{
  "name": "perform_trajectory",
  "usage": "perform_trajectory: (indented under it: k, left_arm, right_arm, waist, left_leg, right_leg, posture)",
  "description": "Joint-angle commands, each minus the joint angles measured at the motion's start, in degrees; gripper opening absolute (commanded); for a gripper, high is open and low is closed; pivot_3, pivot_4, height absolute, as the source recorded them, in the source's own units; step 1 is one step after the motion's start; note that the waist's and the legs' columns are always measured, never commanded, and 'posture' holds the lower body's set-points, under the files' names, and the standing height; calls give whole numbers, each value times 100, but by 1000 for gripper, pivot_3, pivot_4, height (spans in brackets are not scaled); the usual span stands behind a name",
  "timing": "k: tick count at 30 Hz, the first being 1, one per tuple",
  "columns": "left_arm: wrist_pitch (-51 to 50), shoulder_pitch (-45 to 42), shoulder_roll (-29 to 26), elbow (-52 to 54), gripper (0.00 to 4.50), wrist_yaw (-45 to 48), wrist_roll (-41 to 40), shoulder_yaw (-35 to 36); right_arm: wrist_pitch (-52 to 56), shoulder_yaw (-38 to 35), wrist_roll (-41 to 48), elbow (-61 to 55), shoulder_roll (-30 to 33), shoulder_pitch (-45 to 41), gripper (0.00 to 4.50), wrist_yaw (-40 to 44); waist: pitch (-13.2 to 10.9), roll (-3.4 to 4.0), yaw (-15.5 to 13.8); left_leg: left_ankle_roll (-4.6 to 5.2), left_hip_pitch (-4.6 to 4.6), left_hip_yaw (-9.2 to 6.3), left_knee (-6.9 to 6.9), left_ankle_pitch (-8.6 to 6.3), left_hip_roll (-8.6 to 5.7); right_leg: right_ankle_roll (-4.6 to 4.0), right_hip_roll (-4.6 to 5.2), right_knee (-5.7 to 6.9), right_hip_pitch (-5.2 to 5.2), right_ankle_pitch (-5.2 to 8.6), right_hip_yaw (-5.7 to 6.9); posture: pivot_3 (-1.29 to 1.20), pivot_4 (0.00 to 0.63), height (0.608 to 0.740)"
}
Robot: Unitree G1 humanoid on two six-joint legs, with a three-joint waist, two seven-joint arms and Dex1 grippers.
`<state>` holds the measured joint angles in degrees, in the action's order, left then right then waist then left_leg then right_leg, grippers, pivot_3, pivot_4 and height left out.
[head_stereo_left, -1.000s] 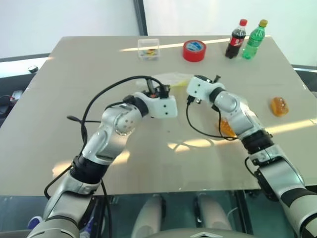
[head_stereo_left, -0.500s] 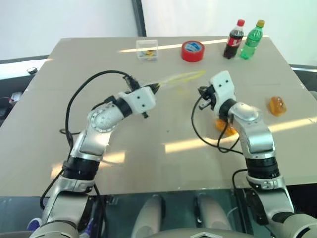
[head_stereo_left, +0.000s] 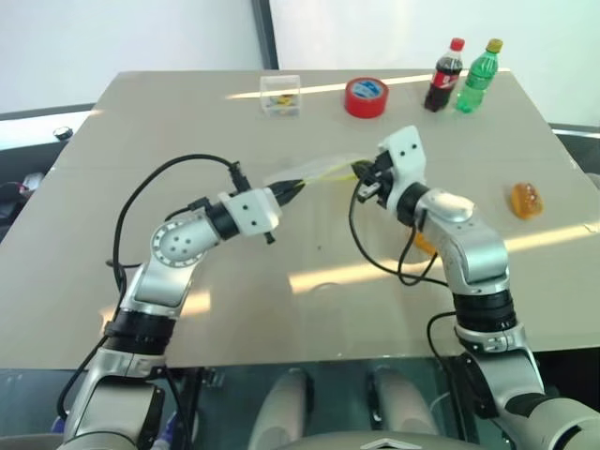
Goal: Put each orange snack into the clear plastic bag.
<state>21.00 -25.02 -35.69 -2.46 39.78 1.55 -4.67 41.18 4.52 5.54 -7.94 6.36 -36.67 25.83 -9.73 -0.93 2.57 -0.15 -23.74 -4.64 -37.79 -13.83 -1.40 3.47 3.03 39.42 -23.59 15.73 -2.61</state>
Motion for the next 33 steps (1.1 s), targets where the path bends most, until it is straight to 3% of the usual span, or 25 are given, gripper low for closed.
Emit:
perform_trajectory:
  k: [1,5,9,12,16,17,19,21,26,30,33]
  left_arm:
    - [296,52,-73,267,0,82,-152,112]
    - [543,148,-142,144,0,289,-216,39]
    - [718,203,-241,-83,0,421,-280,113]
    - [853,199,-340,-317,0,554,-381,154]
    - [823,213,-387,-407,0,694,-478,133]
    - [759,221,-372,-388,0,713,-515,134]
    - [705,239,-346,-343,0,713,-548,140]
    - [597,281,-304,-269,0,661,-600,162]
    - [226,305,-210,-171,0,488,-598,199]
    - [-56,250,-168,-217,0,323,-477,229]
    - [-181,202,-135,-245,0,197,-439,245]
  right_arm:
    - [-50,39,211,-26,-99,-5,101,-10]
    - [-477,251,57,346,-221,44,101,-164]
    - [-2697,1812,-2172,1261,974,-85,101,-769]
    - [-3847,2356,-3163,1805,1583,-272,101,-1282]
    - [-4591,2562,-3690,2256,1812,-404,101,-1437]
    - [-4706,2568,-3768,2320,1815,-410,611,-1444]
    - [-4845,2582,-3828,2388,1781,-396,1220,-1326]
    - [-4911,2546,-3895,2404,1735,-368,2297,-1339]
    - [-4939,2422,-4191,2282,1750,-318,4459,-1511]
    - [-4642,1993,-3883,1791,1757,-89,4459,-1291]
    - [-3884,1433,-3237,694,1754,465,4459,-627]
  waist:
    - [0,0,-5]
    - [0,0,4]
    - [0,1,-25]
    - [0,1,-17]
    - [0,1,46]
    - [0,0,55]
    - [0,0,62]
    - [0,0,69]
    - [0,0,65]
    - [0,0,53]
    - [0,0,-1]
  left_leg:
    - [1,0,0,0,-1,0]
    - [3,2,0,-2,-2,0]
    - [0,2,3,-4,0,-3]
    - [-5,-1,0,-11,3,-6]
    - [-5,1,7,-10,3,2]
    - [-4,1,8,-10,2,3]
    - [0,1,8,-10,0,4]
    - [2,0,8,-13,-1,3]
    - [2,0,4,-14,-1,3]
    - [2,-1,3,-15,-1,3]
    - [4,-2,2,-17,-3,3]
  right_leg:
    - [0,0,0,0,0,0]
    - [0,-1,2,1,0,-1]
    - [0,0,2,0,0,0]
    - [1,3,0,1,0,4]
    - [0,-5,2,-1,0,-2]
    - [0,-6,3,-1,0,-3]
    - [0,-6,3,0,0,-3]
    - [0,-5,3,1,0,-5]
    - [0,-5,4,2,0,-3]
    - [0,-5,5,2,0,-2]
    - [0,-5,5,2,0,-3]
  posture:
    - [0,150,740]
    - [0,150,740]
    - [0,150,740]
    - [0,150,740]
    - [0,150,740]
    - [0,150,740]
    - [0,150,740]
    - [0,150,740]
    - [0,150,740]
    - [0,150,740]
    - [0,150,740]
